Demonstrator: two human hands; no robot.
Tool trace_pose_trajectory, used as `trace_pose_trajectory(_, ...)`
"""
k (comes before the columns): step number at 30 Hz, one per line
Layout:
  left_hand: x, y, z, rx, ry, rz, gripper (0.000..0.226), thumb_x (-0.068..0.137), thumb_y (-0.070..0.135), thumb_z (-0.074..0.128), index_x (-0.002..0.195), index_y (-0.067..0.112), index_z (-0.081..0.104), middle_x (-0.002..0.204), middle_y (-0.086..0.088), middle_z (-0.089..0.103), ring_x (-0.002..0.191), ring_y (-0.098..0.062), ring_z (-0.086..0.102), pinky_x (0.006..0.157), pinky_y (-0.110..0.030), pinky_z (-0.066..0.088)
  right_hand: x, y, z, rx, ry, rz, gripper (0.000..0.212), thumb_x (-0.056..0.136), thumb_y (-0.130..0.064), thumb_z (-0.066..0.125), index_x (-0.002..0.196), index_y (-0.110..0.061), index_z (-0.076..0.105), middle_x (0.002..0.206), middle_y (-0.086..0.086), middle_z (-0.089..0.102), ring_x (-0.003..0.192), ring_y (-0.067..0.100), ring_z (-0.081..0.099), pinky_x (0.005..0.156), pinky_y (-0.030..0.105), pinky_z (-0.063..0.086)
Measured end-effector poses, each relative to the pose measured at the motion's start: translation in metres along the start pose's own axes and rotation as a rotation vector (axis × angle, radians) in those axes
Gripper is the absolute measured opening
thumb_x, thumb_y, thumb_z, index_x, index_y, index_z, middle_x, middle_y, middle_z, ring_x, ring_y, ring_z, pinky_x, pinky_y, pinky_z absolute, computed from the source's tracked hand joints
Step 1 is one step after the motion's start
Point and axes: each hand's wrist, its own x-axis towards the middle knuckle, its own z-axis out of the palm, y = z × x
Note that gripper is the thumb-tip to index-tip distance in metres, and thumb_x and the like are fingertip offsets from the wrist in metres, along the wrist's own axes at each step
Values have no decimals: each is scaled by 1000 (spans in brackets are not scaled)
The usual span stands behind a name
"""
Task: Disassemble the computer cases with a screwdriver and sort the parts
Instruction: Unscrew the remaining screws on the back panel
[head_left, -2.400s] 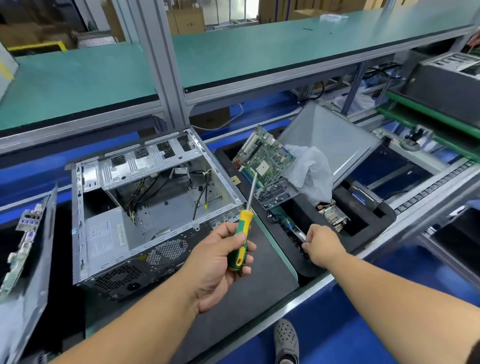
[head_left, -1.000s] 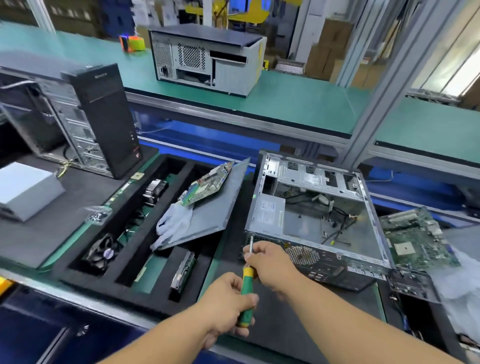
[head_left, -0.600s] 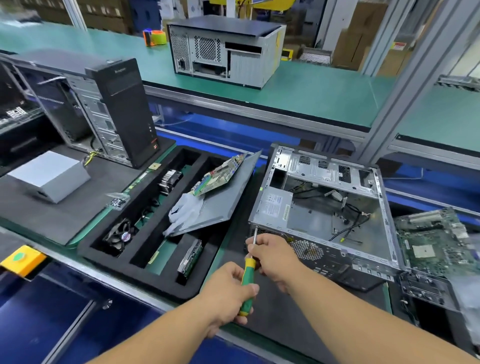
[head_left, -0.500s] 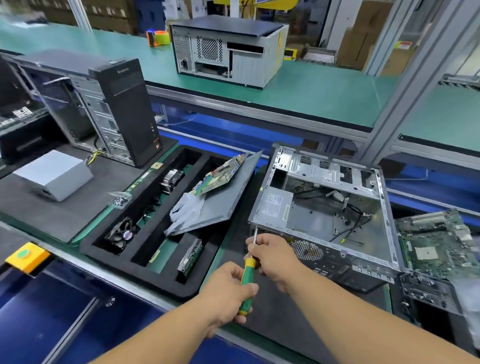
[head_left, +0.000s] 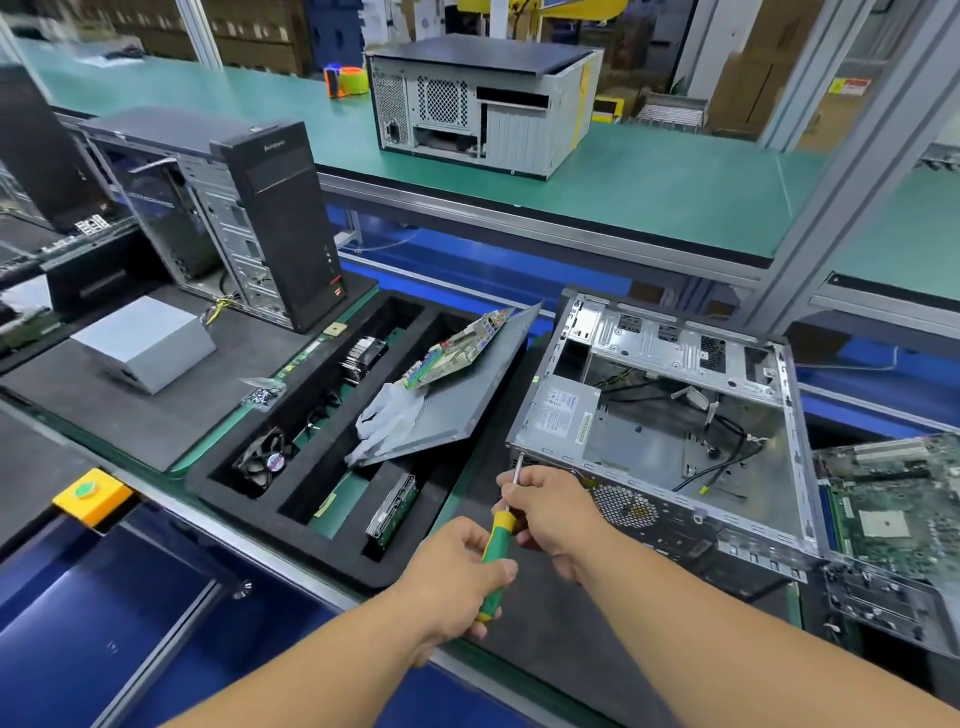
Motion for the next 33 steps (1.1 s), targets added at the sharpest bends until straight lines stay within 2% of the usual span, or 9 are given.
trace_pose_trajectory(4, 2, -3, -1, 229, 148, 90, 32, 84, 33, 82, 98, 23, 56, 88, -4, 63, 68, -19, 60, 65, -43, 57, 1, 1, 3, 88, -52, 26, 16, 104, -11, 53, 110, -13, 67, 82, 5, 77, 68, 14, 64, 53, 25, 51)
trace_pose_trajectory(7, -3, -3, -2, 556, 284, 204, 42, 81, 48, 79, 96, 35, 42, 88, 10, 58, 74, -10, 57, 63, -33, 47, 0, -2, 6, 202, -110, 69, 20, 107, -10, 48, 115, -12, 66, 87, 5, 78, 79, 19, 69, 61, 31, 58)
trace_pose_trajectory(12, -7, -1, 2, 618, 356, 277, 47, 84, 50, 77, 94, 39, 33, 85, 14, 57, 72, 0, 56, 57, -27, 38, -2, -4, 6, 312, -145, 104, 23, 107, -8, 45, 117, -10, 65, 90, 7, 78, 84, 27, 70, 66, 37, 59)
trace_pose_trajectory(19, -8, 1, 5, 819, 456, 445, 49, 91, 46, 71, 97, 39, 24, 95, 17, 49, 93, -12, 58, 69, -27, 39, -1, -2, 4, 509, -207, 146, 24, 107, -4, 43, 122, -6, 62, 93, 13, 76, 79, 27, 75, 76, 45, 60)
trace_pose_trajectory(22, -4, -3, 4, 684, 370, 372, 29, 96, 43, 65, 93, 30, 40, 84, 10, 60, 73, -10, 56, 58, -29, 38, 0, -1, 5, 475, -176, 134, 18, 106, -4, 48, 117, -5, 63, 89, 12, 76, 78, 27, 74, 77, 46, 62)
trace_pose_trajectory(25, 1, -1, 5, -159, 125, 37, 21, 104, 32, 59, 100, 11, 61, 75, -6, 71, 58, -17, 57, 51, -37, 46, 2, 0, 3, 400, -118, 127, 9, 103, -6, 58, 108, -9, 65, 80, 7, 76, 69, 20, 73, 58, 31, 59)
trace_pose_trajectory(28, 2, 0, 1, -787, -65, -273, 38, 108, 31, 51, 118, -2, 66, 73, -14, 65, 52, -17, 51, 39, -23, 36, 5, 0, 3, 381, -79, 121, 5, 98, -9, 67, 97, -14, 66, 80, 7, 76, 63, 14, 68, 53, 26, 55)
trace_pose_trajectory(30, 4, -1, -2, -781, -69, -283, 40, 106, 36, 54, 120, 1, 67, 75, -14, 64, 53, -18, 51, 37, -22, 33, 8, 1, 6, 375, -51, 119, 5, 95, -8, 69, 94, -12, 67, 78, 8, 76, 61, 14, 67, 53, 26, 55)
trace_pose_trajectory(33, 5, -4, 5, -337, 121, -95, 37, 92, 39, 76, 110, 10, 61, 77, -11, 64, 54, -18, 56, 42, -27, 40, 13, 2, 11, 351, -3, 102, 7, 92, -6, 72, 90, -8, 67, 75, 11, 74, 56, 16, 62, 54, 27, 53)
